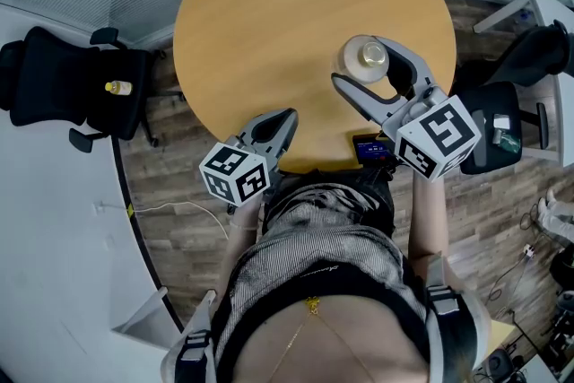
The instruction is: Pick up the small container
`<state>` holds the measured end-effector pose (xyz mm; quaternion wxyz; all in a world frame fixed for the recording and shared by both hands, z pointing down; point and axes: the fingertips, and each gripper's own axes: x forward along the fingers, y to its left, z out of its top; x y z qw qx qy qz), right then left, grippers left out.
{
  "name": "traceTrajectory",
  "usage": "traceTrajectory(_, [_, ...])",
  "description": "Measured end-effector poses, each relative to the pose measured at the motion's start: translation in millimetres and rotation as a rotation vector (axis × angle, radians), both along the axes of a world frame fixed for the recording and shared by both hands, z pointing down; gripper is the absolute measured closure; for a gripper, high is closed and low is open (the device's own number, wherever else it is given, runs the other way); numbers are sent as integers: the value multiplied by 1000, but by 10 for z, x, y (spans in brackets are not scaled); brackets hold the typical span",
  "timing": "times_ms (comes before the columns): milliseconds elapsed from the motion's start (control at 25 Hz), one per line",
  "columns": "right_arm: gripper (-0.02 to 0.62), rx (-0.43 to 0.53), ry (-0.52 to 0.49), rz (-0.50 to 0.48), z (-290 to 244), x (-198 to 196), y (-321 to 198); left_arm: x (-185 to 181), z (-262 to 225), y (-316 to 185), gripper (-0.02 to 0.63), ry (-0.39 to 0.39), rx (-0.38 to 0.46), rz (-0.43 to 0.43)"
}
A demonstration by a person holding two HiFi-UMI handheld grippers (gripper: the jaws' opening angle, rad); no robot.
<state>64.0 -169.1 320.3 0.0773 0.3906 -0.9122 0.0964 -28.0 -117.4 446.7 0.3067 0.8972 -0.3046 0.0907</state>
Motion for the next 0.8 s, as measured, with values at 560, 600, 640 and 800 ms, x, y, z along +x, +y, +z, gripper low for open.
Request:
traceTrajectory(560, [258, 0, 12, -6, 17, 3, -9, 27, 11, -7, 601, -1, -6, 10])
traceTrajectory(600, [258, -1, 11, -7, 23, 20, -11, 48, 13, -10, 601, -1, -6, 11])
traceTrajectory(640, [258, -1, 11, -7, 29, 34, -9, 65, 15, -9, 601, -2, -6, 12])
traceTrajectory(800, [258, -2, 12, -10, 43, 47, 5, 86, 19, 8, 601, -3, -6, 17])
